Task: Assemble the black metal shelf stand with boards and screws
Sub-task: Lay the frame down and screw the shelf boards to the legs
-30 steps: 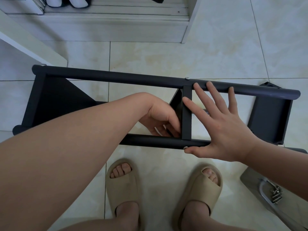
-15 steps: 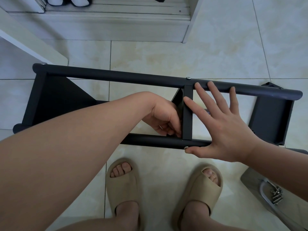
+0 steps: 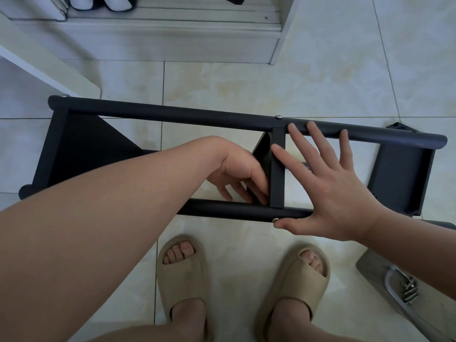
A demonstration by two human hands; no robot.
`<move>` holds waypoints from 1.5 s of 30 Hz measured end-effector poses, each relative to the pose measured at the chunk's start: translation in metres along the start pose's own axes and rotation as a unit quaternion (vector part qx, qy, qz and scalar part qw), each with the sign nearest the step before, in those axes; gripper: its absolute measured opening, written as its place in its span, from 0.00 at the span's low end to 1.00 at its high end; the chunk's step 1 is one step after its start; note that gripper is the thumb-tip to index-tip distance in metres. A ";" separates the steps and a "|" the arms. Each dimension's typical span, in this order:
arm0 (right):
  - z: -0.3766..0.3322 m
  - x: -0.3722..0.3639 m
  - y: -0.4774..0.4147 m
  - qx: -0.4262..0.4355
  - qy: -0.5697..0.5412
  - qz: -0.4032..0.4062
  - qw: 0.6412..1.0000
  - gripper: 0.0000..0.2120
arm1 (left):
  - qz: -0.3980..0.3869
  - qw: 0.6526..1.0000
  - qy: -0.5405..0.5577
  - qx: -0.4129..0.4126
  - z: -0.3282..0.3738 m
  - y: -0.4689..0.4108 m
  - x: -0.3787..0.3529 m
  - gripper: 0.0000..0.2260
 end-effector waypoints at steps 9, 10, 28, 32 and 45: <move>0.000 0.001 0.000 0.001 -0.001 0.002 1.000 0.53 | -0.007 1.000 0.003 -0.030 0.008 -0.002 -0.004 0.08; 0.000 0.001 0.000 0.001 -0.001 0.002 1.000 0.53 | -0.007 0.999 0.002 -0.031 0.008 -0.002 -0.003 0.08; 0.000 0.000 0.000 0.000 -0.001 0.002 1.000 0.53 | 0.005 1.000 -0.026 -0.017 0.006 0.000 -0.003 0.06; 0.001 0.000 0.000 0.001 0.000 0.001 1.000 0.53 | 0.019 0.999 -0.024 -0.029 0.009 -0.002 0.000 0.06; 0.002 -0.003 0.000 0.006 -0.006 -0.004 1.000 0.53 | 0.106 0.992 -0.071 0.001 0.009 0.024 0.007 0.09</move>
Point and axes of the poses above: each hand's wrist, its own y-axis away from the middle knuckle, its own x-axis out of the back of the hand, z = x × y, the point moved 8 cm from there along -y, towards the middle knuckle, and after that the axes turned 2 degrees about x, right-handed, at the moved point
